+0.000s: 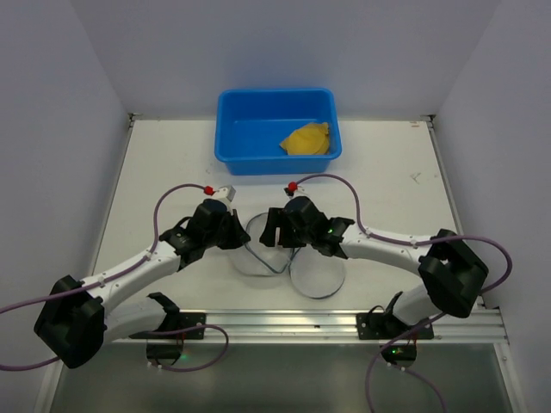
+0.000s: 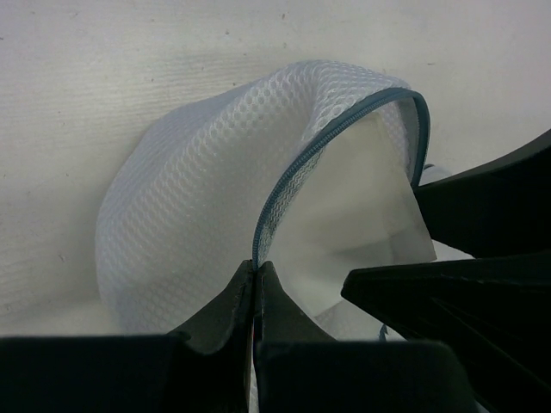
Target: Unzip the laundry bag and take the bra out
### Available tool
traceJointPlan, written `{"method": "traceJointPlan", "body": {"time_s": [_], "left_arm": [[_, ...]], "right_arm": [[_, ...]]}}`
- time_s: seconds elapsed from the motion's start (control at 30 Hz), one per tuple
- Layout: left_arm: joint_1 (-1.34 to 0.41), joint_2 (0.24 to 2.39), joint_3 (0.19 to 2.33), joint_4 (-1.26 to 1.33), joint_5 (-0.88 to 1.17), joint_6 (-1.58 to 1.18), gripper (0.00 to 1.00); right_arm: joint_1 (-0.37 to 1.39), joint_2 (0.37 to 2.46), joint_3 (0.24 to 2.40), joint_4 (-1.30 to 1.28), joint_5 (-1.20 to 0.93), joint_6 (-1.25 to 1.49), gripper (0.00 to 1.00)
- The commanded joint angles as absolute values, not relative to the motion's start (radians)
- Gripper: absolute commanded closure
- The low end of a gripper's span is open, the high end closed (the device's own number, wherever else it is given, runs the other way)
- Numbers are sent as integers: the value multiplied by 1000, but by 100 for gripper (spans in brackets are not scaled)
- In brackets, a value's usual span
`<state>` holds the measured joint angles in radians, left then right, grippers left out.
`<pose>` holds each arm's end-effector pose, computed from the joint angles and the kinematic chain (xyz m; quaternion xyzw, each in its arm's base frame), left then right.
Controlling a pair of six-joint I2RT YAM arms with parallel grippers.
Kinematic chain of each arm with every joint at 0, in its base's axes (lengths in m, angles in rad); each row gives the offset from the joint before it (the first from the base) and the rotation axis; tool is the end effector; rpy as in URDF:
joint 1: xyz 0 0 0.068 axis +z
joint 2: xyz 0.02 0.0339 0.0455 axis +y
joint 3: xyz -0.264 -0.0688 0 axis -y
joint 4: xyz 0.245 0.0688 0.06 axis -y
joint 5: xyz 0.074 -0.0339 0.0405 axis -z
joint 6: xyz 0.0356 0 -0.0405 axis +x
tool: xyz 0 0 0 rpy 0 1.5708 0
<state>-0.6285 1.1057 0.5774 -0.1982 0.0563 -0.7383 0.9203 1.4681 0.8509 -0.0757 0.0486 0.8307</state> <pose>0.1811 -0.1341 0.2050 -0.0385 0.9111 -0.2785 0.3014 0.1902 0.2470 0.2133 -0.0302 0.9045 0.3121 0.2891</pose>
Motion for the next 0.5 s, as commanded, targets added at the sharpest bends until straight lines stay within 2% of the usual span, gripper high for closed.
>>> {"method": "traceJointPlan", "body": {"time_s": [0.0,0.07,0.2,0.23,0.3,0.33,0.4,0.47], "left_arm": [[-621,1083,577,-175,61,-747,100],[-623,1085,574,-172,61,-746,100],[-621,1091,565,-158,77,-752,100],[-621,1091,563,-156,78,-752,100],[-621,1091,563,-160,72,-749,100],[-621,1088,564,-166,68,-746,100],[-621,1085,568,-173,51,-739,100],[-621,1085,572,-184,31,-732,100]], "right_arm": [[923,1508,908,-97,83,836,28],[923,1517,910,-65,65,828,32],[923,1551,942,-64,34,799,48],[923,1557,951,-67,32,796,59],[923,1551,956,-83,35,792,73],[923,1543,953,-87,44,785,87],[923,1502,950,-104,49,767,98],[923,1448,939,-112,23,727,100]]}}
